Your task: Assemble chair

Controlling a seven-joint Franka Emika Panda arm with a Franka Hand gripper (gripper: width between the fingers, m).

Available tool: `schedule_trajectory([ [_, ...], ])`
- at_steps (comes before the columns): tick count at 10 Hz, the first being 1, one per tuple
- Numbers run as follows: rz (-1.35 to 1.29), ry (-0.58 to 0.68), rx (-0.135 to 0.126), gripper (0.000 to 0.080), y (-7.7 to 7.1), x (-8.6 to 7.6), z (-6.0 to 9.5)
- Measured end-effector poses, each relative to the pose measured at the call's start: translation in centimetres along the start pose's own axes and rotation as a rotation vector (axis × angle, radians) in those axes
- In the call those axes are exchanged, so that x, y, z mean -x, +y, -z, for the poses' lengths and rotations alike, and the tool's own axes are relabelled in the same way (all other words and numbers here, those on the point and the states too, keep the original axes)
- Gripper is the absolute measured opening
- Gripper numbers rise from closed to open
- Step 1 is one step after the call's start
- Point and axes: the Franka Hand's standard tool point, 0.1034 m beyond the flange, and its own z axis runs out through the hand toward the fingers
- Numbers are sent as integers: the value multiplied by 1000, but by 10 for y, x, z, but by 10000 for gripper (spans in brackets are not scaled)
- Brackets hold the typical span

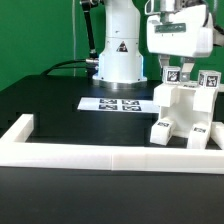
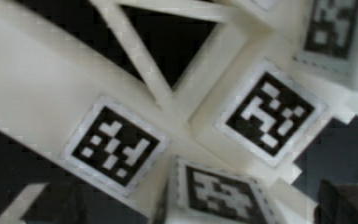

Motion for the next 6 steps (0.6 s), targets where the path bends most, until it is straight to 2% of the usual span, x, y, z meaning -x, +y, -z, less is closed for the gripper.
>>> schedule_trajectory([
  [6,465,0,1,649,0,0,0],
])
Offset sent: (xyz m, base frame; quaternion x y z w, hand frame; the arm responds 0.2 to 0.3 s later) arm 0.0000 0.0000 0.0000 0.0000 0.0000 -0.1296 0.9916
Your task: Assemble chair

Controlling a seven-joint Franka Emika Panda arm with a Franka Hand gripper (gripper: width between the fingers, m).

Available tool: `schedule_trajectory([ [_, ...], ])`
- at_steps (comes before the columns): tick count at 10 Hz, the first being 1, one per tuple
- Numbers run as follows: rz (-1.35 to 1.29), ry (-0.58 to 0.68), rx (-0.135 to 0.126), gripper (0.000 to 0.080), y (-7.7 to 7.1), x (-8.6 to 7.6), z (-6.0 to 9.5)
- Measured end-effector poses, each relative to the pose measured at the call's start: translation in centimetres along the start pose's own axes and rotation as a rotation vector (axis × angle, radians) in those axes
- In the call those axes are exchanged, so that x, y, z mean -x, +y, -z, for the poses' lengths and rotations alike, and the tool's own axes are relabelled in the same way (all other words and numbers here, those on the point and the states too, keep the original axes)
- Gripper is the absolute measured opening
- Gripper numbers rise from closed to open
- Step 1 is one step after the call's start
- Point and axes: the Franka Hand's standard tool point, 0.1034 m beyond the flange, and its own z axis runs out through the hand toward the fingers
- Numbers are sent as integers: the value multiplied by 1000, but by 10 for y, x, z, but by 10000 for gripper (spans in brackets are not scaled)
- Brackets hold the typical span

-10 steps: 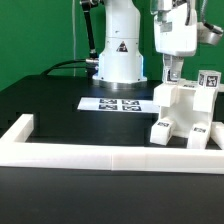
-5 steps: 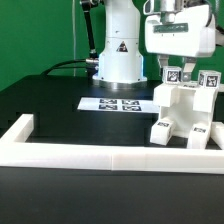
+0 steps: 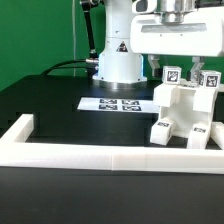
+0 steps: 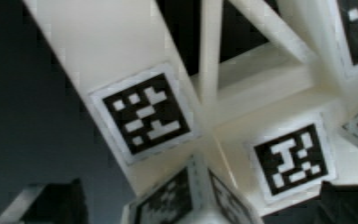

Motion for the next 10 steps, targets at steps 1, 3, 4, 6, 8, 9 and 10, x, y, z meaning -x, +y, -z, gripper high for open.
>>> schedule_trajectory([
  [1,83,1,0,649,0,0,0],
  [3,277,2,-1,649,1,-2,1],
  [4,351,2,-1,649,2,-3,1],
  [6,500,3,0,649,2,-3,1],
  [8,630,2,1,649,4,-4,0],
  [9,698,2,1,649,4,-5,0],
  [10,790,3,4,649,4,-5,1],
])
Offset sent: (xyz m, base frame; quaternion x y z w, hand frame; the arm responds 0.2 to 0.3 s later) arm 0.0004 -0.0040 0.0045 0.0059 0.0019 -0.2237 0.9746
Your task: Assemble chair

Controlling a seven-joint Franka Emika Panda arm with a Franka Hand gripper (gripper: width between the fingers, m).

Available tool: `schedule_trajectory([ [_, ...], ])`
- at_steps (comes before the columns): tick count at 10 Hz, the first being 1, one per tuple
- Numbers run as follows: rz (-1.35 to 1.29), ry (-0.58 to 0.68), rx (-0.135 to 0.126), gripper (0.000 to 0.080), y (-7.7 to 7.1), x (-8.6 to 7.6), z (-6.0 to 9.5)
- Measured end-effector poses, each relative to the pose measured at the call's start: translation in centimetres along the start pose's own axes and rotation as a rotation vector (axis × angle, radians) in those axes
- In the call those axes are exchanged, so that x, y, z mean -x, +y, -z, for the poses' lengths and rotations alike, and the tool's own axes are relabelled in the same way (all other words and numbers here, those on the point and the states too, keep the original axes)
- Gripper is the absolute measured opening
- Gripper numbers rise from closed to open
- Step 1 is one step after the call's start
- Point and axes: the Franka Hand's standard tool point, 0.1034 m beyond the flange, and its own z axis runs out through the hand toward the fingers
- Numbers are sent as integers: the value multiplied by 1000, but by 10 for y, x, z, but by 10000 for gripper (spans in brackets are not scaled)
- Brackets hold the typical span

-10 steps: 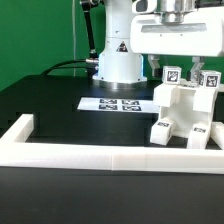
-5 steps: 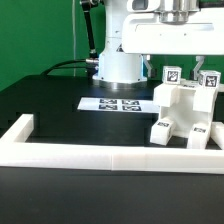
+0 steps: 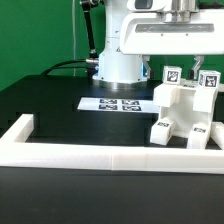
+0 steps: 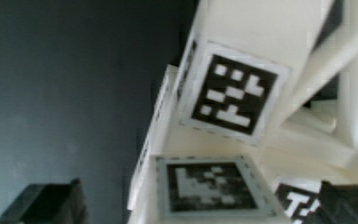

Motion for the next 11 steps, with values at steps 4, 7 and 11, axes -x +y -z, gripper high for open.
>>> schedule_trajectory([
  [4,45,0,3,354,1,0,0],
  [7,17,0,3,269,1,0,0],
  [11,-294,0,2,269,0,0,0],
])
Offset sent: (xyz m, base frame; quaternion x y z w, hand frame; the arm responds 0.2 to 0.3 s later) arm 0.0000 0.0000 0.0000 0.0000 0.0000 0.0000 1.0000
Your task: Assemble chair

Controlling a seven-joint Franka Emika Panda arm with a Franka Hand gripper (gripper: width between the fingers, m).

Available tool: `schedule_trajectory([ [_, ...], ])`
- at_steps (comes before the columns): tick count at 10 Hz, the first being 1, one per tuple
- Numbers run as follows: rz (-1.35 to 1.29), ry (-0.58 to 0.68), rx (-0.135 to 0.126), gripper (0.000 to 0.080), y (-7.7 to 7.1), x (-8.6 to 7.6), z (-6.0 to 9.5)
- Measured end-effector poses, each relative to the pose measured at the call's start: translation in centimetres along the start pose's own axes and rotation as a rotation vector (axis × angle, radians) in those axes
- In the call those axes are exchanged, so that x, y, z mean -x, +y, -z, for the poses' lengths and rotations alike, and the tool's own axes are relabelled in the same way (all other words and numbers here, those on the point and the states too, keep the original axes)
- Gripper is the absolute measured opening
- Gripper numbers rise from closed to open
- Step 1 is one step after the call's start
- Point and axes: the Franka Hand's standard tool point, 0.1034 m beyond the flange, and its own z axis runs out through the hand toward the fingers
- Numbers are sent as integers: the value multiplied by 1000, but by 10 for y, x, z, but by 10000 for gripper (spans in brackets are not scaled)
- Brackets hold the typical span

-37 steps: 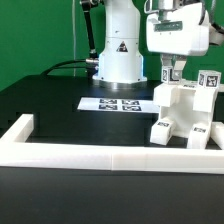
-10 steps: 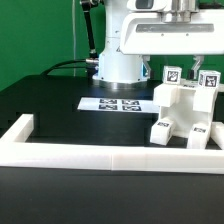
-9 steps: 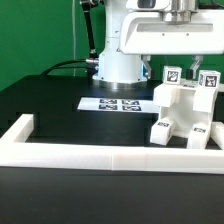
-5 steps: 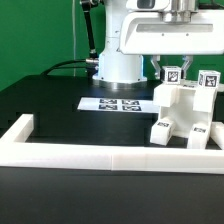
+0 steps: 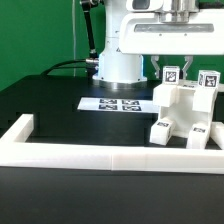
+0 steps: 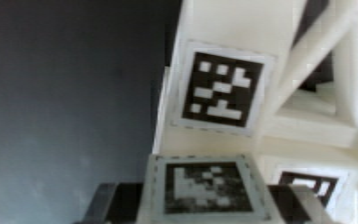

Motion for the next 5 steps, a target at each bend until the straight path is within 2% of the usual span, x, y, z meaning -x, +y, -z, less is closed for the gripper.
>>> schedule_trajectory([
  [5,-301,0,0,271,-1,0,0],
])
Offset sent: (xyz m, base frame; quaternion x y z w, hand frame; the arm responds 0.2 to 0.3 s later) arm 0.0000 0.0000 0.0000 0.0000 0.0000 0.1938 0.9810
